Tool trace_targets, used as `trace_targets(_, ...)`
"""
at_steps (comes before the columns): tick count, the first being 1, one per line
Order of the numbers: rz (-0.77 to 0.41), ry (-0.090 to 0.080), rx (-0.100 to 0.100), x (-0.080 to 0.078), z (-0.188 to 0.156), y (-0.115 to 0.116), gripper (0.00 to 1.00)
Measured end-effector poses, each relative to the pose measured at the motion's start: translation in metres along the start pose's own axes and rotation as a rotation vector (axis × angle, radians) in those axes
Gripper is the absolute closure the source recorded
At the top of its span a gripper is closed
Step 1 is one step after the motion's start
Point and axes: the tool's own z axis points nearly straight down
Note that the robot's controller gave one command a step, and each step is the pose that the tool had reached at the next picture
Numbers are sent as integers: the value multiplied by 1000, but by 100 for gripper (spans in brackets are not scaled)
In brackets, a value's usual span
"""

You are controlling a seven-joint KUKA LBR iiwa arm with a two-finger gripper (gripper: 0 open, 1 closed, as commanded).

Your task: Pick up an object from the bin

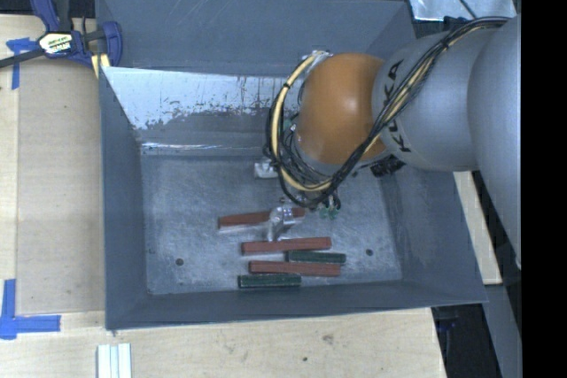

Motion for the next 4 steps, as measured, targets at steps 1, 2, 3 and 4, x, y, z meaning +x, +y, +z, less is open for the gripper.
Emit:
trace_targets(1, -41, -14, -1, -1, 18, 0, 0)
trace_targets(2, 101, -38, -6, -3, 21, 2, 100)
trace_targets(3, 121, -35, -6, -1, 21, 2, 100)
trace_targets(4, 123, -26, -5, 0, 20, 2, 100)
